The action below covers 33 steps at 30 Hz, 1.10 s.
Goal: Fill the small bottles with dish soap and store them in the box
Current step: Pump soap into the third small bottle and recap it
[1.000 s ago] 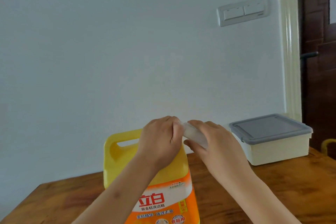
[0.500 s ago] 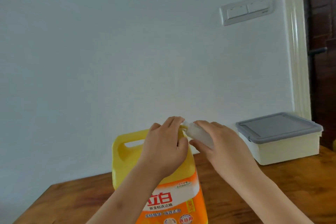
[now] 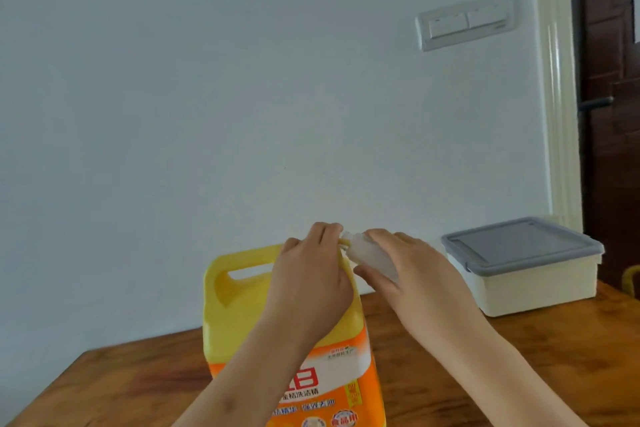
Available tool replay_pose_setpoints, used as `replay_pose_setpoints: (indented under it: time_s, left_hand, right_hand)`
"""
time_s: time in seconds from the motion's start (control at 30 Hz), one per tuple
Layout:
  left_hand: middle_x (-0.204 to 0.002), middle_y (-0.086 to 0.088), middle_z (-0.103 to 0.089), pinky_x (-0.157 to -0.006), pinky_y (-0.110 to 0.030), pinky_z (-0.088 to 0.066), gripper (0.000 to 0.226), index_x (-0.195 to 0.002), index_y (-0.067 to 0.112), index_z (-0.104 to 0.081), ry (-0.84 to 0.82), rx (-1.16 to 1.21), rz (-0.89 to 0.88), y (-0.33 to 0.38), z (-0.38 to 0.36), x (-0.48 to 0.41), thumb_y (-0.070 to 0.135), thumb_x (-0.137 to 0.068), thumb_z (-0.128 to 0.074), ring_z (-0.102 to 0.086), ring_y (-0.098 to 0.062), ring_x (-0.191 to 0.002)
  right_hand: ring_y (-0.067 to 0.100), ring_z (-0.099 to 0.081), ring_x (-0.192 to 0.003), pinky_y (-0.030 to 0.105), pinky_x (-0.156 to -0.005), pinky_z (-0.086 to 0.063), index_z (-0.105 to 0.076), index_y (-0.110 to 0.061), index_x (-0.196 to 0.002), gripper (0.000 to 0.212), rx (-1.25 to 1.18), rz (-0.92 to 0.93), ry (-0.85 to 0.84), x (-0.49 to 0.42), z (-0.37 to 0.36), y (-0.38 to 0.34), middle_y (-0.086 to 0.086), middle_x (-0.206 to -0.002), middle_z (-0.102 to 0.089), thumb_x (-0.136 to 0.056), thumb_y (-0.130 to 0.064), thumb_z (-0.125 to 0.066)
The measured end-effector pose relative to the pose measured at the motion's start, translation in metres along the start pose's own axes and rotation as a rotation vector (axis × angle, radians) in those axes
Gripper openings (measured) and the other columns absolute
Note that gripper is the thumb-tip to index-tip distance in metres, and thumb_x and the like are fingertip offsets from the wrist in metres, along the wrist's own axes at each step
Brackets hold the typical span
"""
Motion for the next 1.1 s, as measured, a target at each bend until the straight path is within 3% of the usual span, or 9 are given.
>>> replay_pose_setpoints:
  time_s: [0.23, 0.43, 0.57, 0.73, 0.83, 1.0, 1.1]
  left_hand:
    - [-0.138, 0.005, -0.046, -0.092, -0.035, -0.048, 0.055, -0.141, 0.021, -0.040, -0.125, 0.107, 0.060, -0.010, 0.014, -0.028, 0.005, -0.088, -0.042, -0.058, -0.024, -0.114]
    - [-0.128, 0.003, -0.054, -0.071, -0.026, -0.044, 0.061, -0.130, 0.020, -0.047, 0.021, 0.058, 0.109, -0.007, -0.001, -0.005, 0.000, -0.073, -0.053, -0.064, -0.026, -0.097]
    - [-0.124, 0.005, -0.056, -0.068, -0.024, -0.038, 0.059, -0.129, 0.022, -0.048, 0.014, 0.017, 0.094, -0.004, -0.001, -0.005, 0.002, -0.073, -0.051, -0.063, -0.024, -0.098]
    - [-0.137, 0.005, -0.053, -0.088, -0.031, -0.045, 0.062, -0.137, 0.024, -0.044, -0.062, 0.100, 0.136, -0.016, 0.014, -0.025, 0.001, -0.079, -0.044, -0.057, -0.022, -0.117]
    - [-0.129, 0.003, -0.058, -0.084, -0.031, -0.046, 0.055, -0.132, 0.022, -0.047, 0.015, -0.001, 0.110, -0.012, 0.015, -0.024, 0.002, -0.081, -0.045, -0.061, -0.025, -0.107]
    - [-0.094, 0.000, -0.069, -0.070, -0.029, -0.041, 0.037, -0.104, 0.017, -0.061, 0.060, -0.150, 0.078, -0.006, 0.003, -0.006, -0.002, -0.073, -0.056, -0.060, -0.027, -0.077]
    - [-0.098, 0.003, -0.066, -0.075, -0.029, -0.039, 0.041, -0.107, 0.020, -0.057, 0.067, -0.168, 0.028, -0.007, 0.005, -0.009, -0.001, -0.073, -0.053, -0.060, -0.025, -0.084]
  right_hand:
    - [0.005, -0.055, -0.091, 0.022, -0.071, -0.045, -0.046, -0.040, -0.128, 0.047, -0.114, -0.019, -0.004, -0.003, 0.005, -0.004, -0.015, -0.109, -0.062, -0.087, -0.063, -0.044]
    - [0.007, -0.058, -0.089, 0.021, -0.068, -0.047, -0.047, -0.037, -0.126, 0.045, -0.051, 0.001, 0.009, 0.000, -0.001, -0.003, -0.012, -0.104, -0.064, -0.088, -0.060, -0.048]
    - [0.008, -0.059, -0.096, 0.022, -0.072, -0.047, -0.047, -0.036, -0.129, 0.047, -0.017, -0.020, -0.004, 0.001, 0.001, 0.001, -0.012, -0.110, -0.065, -0.088, -0.059, -0.049]
    - [0.006, -0.057, -0.099, 0.021, -0.075, -0.046, -0.043, -0.039, -0.132, 0.050, -0.111, -0.061, -0.014, 0.000, -0.001, -0.005, -0.015, -0.117, -0.061, -0.089, -0.063, -0.044]
    - [0.006, -0.058, -0.097, 0.020, -0.070, -0.042, -0.044, -0.039, -0.131, 0.049, -0.076, -0.040, 0.011, -0.001, 0.000, -0.005, -0.015, -0.114, -0.063, -0.088, -0.064, -0.042]
    - [0.007, -0.058, -0.090, 0.018, -0.066, -0.038, -0.047, -0.035, -0.128, 0.047, -0.020, -0.033, -0.003, 0.001, -0.003, -0.001, -0.012, -0.108, -0.064, -0.089, -0.061, -0.045]
    - [0.005, -0.057, -0.097, 0.018, -0.072, -0.039, -0.044, -0.037, -0.131, 0.049, -0.038, -0.050, -0.026, 0.001, -0.004, 0.002, -0.014, -0.115, -0.062, -0.089, -0.062, -0.044]
Point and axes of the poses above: each hand's wrist, its own x-axis away from the middle knuckle, its own z-axis out of the back of the hand, y = z × x, the point moved 4 cm from there along -x, towards the middle knuckle
